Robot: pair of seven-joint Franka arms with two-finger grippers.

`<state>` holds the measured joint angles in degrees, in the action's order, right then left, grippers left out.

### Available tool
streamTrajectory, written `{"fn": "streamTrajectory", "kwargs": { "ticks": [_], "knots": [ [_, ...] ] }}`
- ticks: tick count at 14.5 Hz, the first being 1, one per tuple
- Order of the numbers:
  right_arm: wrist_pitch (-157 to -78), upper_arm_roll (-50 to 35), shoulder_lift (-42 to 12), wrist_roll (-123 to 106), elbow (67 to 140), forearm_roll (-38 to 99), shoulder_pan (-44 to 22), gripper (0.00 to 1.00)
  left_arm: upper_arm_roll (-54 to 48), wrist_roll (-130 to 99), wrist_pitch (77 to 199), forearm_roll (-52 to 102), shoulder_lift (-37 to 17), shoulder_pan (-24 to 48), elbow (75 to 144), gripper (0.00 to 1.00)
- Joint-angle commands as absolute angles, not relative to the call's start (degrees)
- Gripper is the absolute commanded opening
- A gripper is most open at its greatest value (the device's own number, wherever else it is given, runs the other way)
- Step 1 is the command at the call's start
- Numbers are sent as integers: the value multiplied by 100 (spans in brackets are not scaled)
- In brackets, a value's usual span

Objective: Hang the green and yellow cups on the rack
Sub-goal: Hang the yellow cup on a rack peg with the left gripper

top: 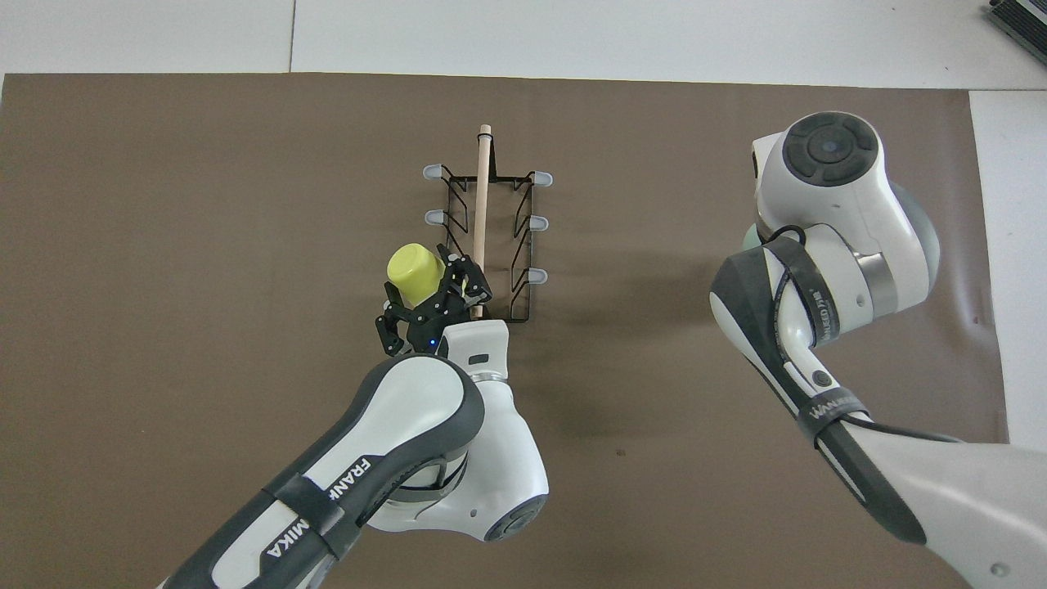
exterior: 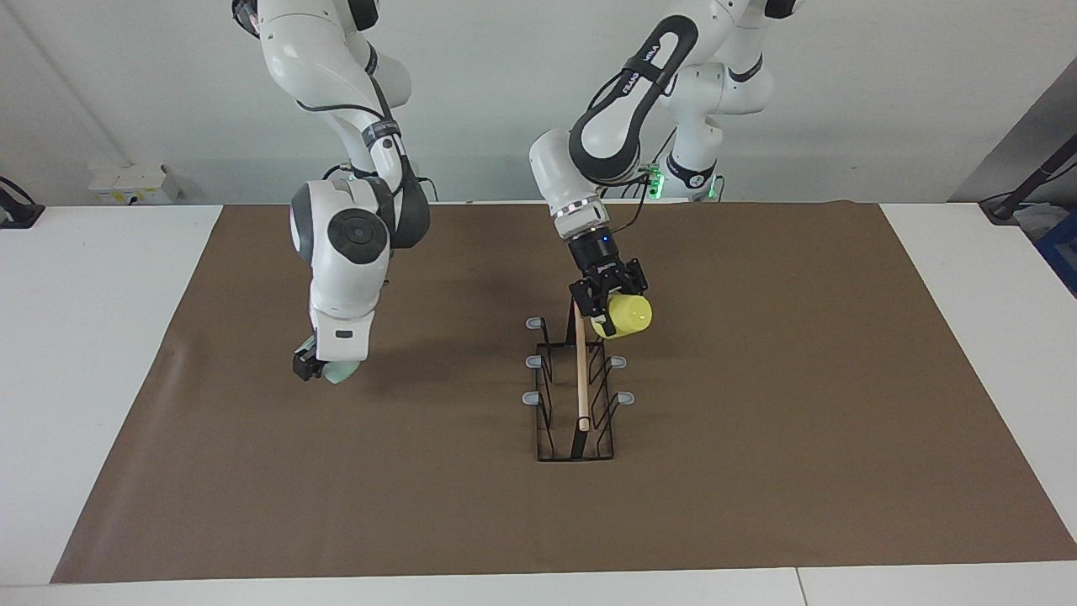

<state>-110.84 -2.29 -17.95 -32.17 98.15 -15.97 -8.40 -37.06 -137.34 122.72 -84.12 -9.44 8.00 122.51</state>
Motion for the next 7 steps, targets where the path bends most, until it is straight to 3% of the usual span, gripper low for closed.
{"fn": "streamTrajectory", "kwargs": {
  "ticks": [1,4,7],
  "knots": [
    [-11188,-281,-1592,-3541,9809,-427,-598,0,-3700,-13694,12286,-8411,-949,870,12094,100],
    [-11504,-273,-1381,-4103,9817,1155,-466,0,-3657,-13082,12401,-8027,-862,826,11919,100],
    [-11645,-272,-1170,-4577,9896,2833,-334,0,-3464,-10933,12638,-6694,-791,756,11524,100]
  ]
}}
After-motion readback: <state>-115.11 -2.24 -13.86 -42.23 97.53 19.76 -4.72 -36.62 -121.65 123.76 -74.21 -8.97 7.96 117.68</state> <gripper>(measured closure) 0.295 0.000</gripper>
